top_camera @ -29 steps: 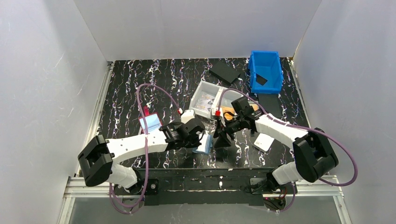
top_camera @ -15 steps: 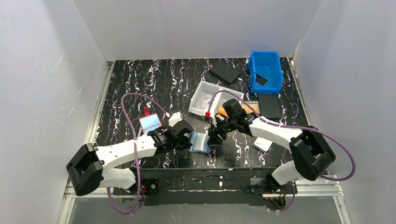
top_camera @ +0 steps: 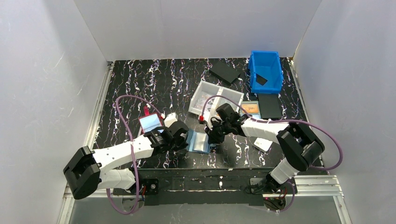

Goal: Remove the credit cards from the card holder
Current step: Open the card holder at the center of the board.

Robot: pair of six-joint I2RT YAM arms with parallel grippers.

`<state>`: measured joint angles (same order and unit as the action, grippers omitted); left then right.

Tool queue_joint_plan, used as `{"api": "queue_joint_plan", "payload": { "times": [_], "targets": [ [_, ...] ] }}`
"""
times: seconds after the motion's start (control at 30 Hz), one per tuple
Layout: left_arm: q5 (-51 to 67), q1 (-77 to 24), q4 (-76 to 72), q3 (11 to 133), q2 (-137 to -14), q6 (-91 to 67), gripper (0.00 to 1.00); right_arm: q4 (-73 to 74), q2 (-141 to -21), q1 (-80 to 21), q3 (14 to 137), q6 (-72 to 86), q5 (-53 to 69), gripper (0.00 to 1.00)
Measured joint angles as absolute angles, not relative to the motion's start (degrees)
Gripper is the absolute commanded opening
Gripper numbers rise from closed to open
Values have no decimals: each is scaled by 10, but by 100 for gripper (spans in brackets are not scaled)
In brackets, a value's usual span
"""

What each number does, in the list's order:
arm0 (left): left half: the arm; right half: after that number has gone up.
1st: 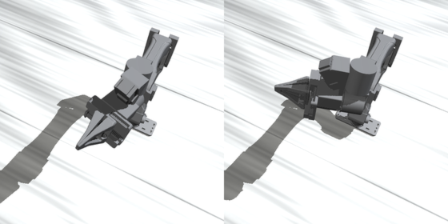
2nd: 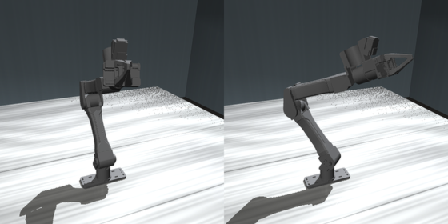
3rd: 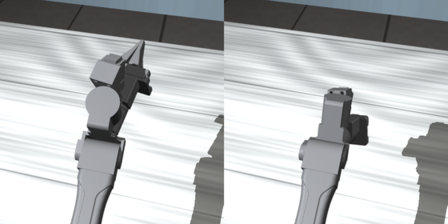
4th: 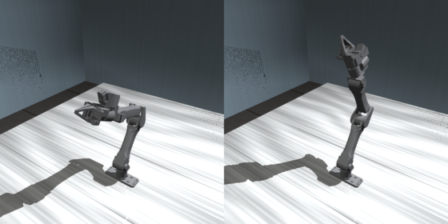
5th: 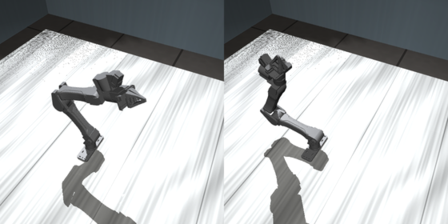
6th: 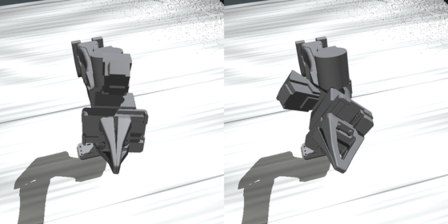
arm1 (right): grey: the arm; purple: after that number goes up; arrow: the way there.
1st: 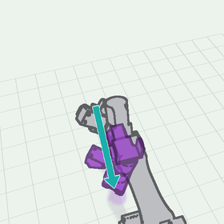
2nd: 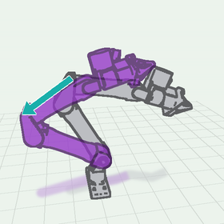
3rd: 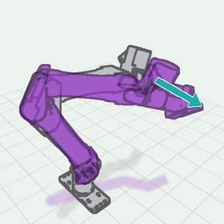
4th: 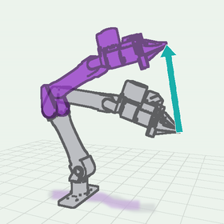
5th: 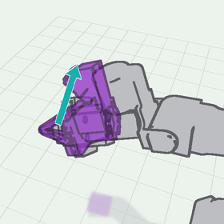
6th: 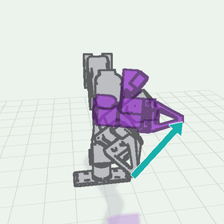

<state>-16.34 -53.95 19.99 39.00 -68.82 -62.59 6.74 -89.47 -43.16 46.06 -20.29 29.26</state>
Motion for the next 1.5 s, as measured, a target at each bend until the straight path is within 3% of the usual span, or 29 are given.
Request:
{"api": "queue_joint_plan", "payload": {
  "times": [0.07,0.23,0.47,0.6,0.83,0.9,0.97,1.23,1.5],
  "targets": [
    [-169,-536,202,384,-684,-627,3,74,-907,-435,461,-203,283,15],
    [-180,-526,226,368,-684,-628,38,85,-918,-440,469,-203,270,14],
    [-177,-511,251,354,-709,-617,48,89,-924,-439,473,-201,274,15],
    [-173,-508,271,364,-711,-588,60,89,-931,-439,478,-196,289,16],
    [-148,-507,254,366,-621,-515,74,95,-934,-440,479,-197,310,16],
    [-135,-507,248,366,-581,-500,82,98,-934,-440,480,-197,317,16],
    [-118,-507,237,366,-545,-488,97,104,-934,-440,480,-198,324,16],
    [17,-503,113,329,-431,-491,98,120,-934,-440,487,-212,338,17],
    [110,-504,57,361,-465,-491,96,132,-934,-440,491,-216,346,17]
  ]
}}
